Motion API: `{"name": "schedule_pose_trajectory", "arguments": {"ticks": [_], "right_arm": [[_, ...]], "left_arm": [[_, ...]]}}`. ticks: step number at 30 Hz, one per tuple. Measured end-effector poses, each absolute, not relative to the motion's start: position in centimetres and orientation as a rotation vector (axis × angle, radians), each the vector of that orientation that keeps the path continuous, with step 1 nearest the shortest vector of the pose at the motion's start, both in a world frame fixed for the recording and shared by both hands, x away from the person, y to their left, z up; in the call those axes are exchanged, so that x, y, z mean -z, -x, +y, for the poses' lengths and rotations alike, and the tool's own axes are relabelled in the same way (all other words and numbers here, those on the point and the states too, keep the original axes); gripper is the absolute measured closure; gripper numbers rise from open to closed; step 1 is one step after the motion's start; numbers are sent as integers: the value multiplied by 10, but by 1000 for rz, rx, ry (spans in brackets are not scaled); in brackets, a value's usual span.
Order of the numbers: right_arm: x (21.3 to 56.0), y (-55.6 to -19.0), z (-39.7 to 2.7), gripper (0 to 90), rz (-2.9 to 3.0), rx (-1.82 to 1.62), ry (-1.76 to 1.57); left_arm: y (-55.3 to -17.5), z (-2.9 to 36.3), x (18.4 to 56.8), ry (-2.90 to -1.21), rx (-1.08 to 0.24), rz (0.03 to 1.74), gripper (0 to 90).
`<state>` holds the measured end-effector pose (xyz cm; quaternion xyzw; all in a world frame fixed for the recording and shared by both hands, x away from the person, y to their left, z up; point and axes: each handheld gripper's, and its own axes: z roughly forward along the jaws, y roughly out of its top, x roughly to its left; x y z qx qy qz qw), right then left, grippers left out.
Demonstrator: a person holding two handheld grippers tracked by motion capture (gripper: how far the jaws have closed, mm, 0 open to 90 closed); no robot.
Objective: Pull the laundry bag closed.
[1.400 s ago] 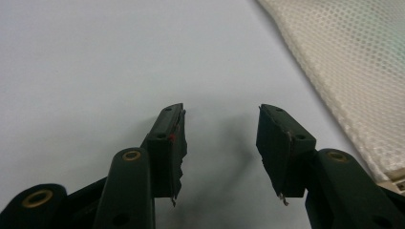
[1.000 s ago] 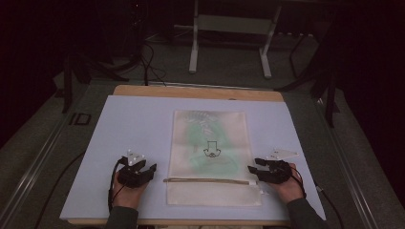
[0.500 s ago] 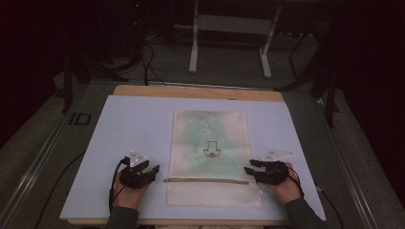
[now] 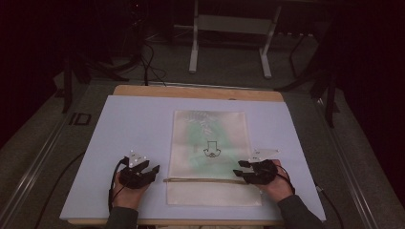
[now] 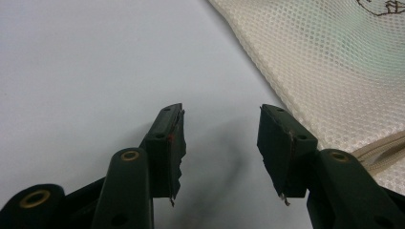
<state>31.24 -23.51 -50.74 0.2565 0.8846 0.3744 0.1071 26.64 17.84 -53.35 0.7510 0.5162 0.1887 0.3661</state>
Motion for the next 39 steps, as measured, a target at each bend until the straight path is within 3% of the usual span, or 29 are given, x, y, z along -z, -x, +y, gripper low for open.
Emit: {"name": "schedule_pose_trajectory", "arguments": {"ticks": [15, 39], "right_arm": [[500, -314, -201, 528, 2656, -1108, -654], [498, -312, -149, 673, 2771, -1075, -445]], "left_arm": [[-267, 179, 533, -1937, -474, 1321, 513], [-268, 180, 534, -1947, -469, 1304, 524]]}}
